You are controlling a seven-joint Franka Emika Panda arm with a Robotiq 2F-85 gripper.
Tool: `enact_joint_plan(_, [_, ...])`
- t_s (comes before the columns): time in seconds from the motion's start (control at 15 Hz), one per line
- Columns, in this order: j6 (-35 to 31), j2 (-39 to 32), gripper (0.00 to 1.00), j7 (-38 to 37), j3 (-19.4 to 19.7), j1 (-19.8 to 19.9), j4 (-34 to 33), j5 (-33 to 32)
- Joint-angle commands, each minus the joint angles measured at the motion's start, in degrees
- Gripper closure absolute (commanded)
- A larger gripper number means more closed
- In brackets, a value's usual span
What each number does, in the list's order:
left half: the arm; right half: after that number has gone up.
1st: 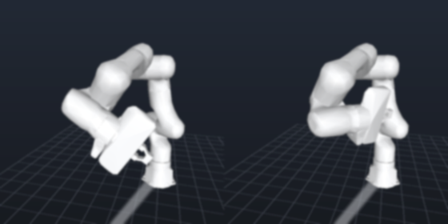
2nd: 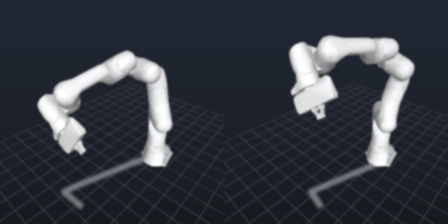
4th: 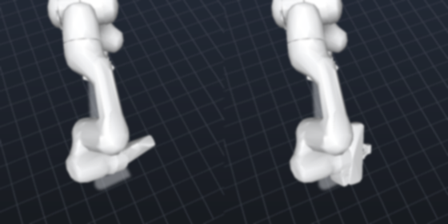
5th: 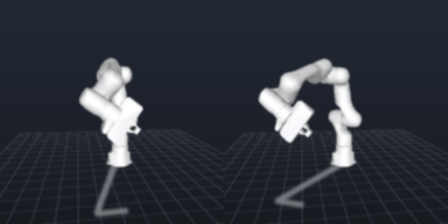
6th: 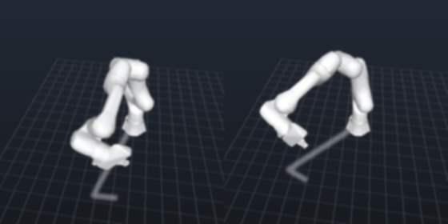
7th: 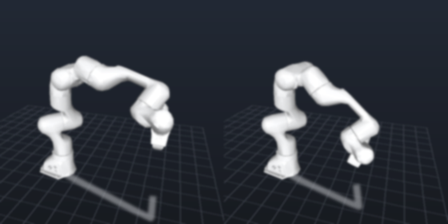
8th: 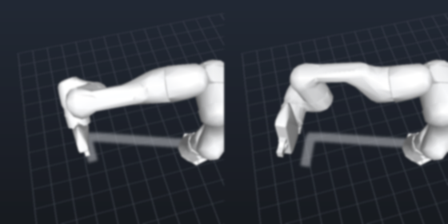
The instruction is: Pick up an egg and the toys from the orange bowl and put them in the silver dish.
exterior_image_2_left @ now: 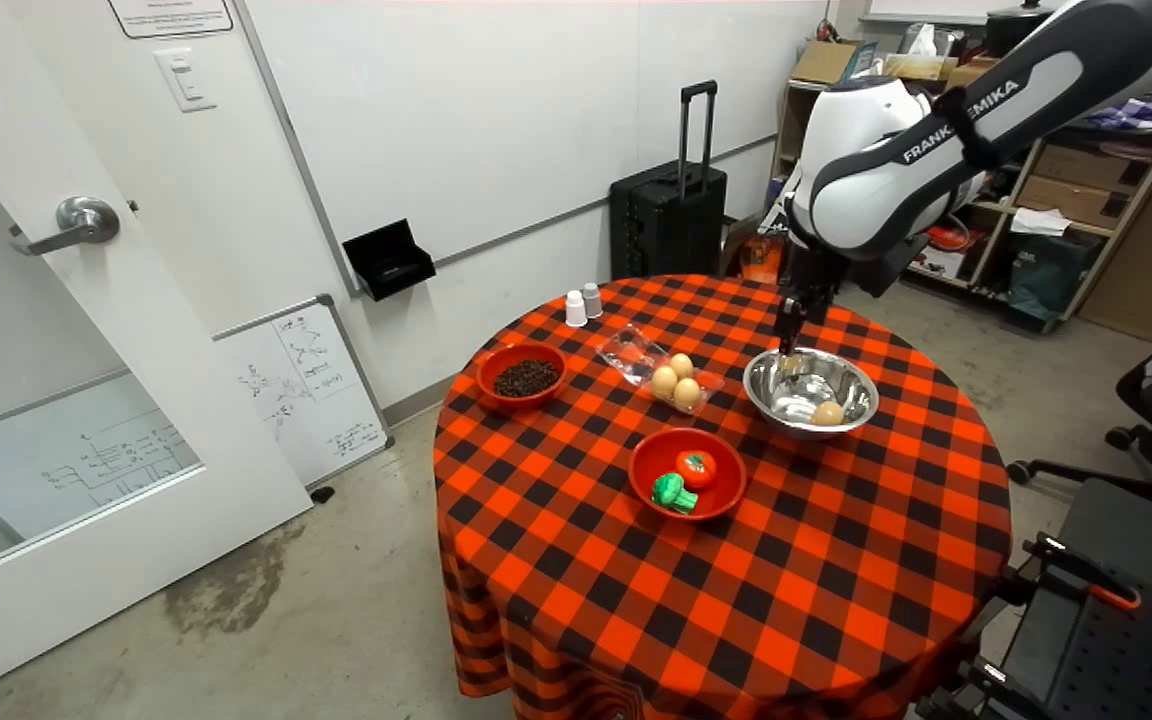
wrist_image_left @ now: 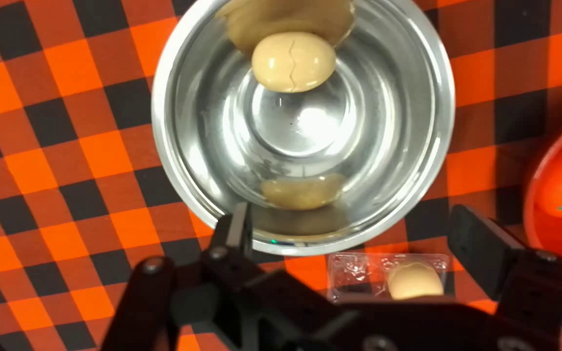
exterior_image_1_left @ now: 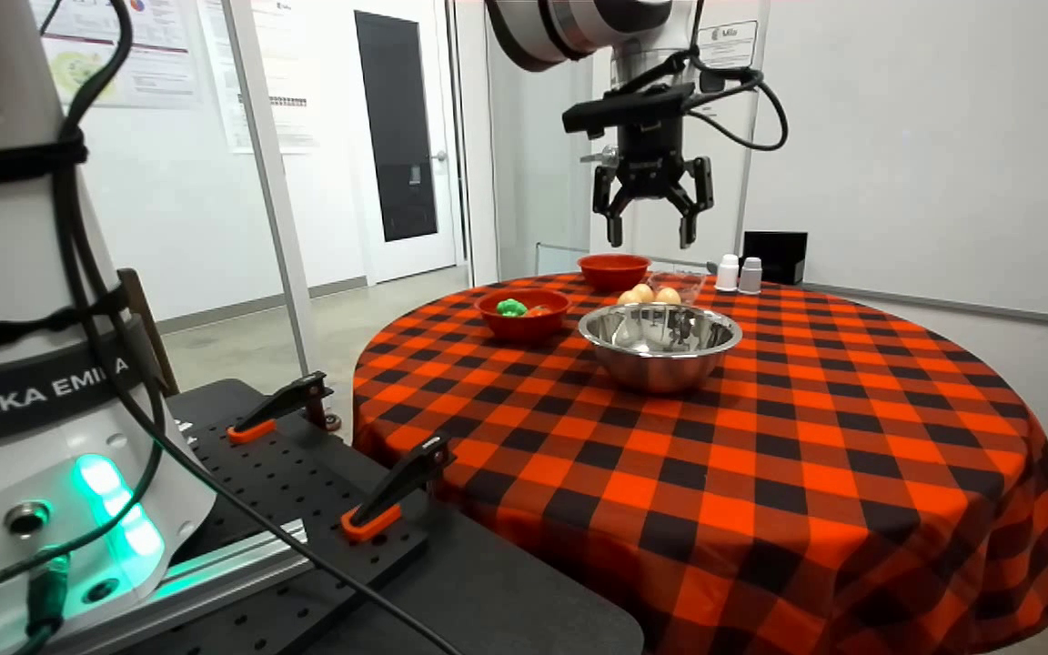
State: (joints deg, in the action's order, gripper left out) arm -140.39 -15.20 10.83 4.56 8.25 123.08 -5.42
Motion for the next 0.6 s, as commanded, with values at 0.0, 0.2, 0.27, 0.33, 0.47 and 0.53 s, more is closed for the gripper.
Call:
enact_joint_plan(0.0, [4.3, 6.1, 0.00, -0.4, -1.6, -1.5, 2.7, 2.6])
enact_joint_plan(0.2, [5.6, 7.3, 0.00, -2.9, -2.9, -3.8, 2.8, 2.5])
enact_joint_plan(0.27, [5.9, 7.1, 0.00, -4.3, -3.4, -4.8, 2.5, 2.1])
enact_joint_plan(0.33, [6.0, 6.4, 0.00, -5.5, -3.8, -5.6, 1.9, 1.7])
enact_joint_plan(0.47, [6.1, 4.9, 0.00, -8.2, -4.5, -7.3, 0.8, 0.9])
enact_joint_plan(0.53, [6.3, 4.1, 0.00, -9.7, -4.9, -8.2, 0.2, 0.7])
